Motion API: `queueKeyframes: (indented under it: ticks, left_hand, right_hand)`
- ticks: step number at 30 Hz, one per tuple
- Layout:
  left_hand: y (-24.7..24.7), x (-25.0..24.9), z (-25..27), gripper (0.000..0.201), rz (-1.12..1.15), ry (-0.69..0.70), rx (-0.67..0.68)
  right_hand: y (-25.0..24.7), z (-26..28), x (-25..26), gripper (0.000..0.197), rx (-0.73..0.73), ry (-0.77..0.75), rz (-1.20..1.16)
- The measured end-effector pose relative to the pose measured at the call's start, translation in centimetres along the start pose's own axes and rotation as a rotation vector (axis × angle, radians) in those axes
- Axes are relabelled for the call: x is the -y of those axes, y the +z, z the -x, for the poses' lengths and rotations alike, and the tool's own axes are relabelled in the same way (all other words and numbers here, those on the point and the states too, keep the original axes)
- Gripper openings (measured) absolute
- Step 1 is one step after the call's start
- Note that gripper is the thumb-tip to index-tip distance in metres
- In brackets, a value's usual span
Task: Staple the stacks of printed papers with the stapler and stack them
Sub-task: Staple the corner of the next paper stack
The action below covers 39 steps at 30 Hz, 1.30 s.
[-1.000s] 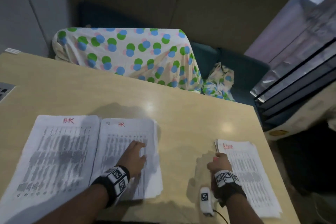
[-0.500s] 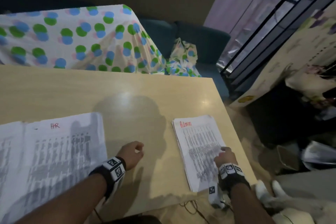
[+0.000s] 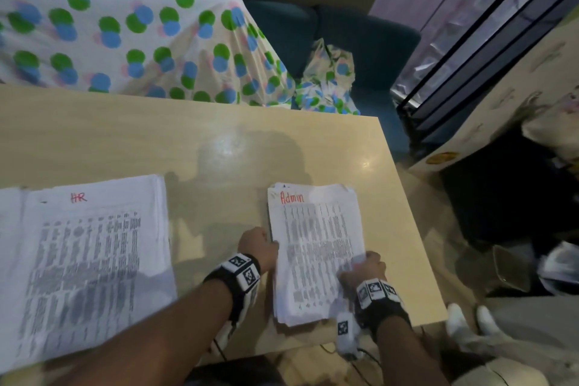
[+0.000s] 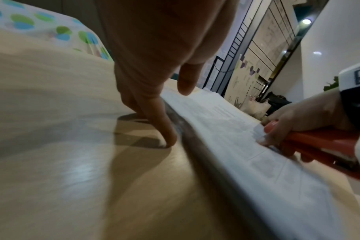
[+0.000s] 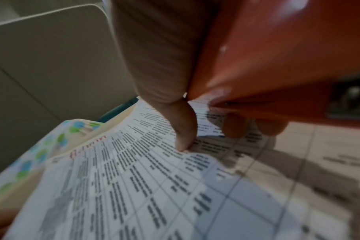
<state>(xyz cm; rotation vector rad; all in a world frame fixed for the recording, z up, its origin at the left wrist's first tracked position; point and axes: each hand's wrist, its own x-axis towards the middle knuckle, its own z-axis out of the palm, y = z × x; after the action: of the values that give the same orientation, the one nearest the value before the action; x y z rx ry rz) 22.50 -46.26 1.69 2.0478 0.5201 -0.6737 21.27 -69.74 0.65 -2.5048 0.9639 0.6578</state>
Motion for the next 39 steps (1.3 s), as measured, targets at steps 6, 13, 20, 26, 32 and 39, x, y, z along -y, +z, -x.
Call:
queueKeyframes:
  ticks: [6, 13, 20, 26, 32, 39]
  left_hand:
    - [-1.3, 0.7, -1.4, 0.046, 0.137, -0.091, -0.037]
    - [-3.1, 2.8, -0.3, 0.036, 0.281, -0.026, -0.026]
    - [-7.7, 6.8, -2.7, 0.090, 0.700, 0.027, -0.139]
    - [-13.5, 3.3, 3.1, 0.023, 0.747, 0.283, -0.107]
    - [-15.8, 1.8, 5.4, 0.024, 0.599, 0.524, -0.186]
    - [-15.9, 2.2, 7.6, 0.025, 0.671, 0.683, -0.173]
  right_hand:
    - [1.8, 1.3, 3.2, 0.061, 0.006, -0.019, -0.084]
    - [2.6, 1.7, 3.4, 0.040, 0.050, -0.154, -0.327]
    - [0.6, 6.0, 6.6, 0.020, 0.173, -0.354, -0.592]
    - [-0.7, 8.7, 10.0, 0.019, 0.252, -0.494, -0.547]
    - [-3.9, 11.4, 12.8, 0.028, 0.021, -0.672, -0.611]
    - [-4.6, 13.3, 13.9, 0.021, -0.177, -0.814, -0.608]
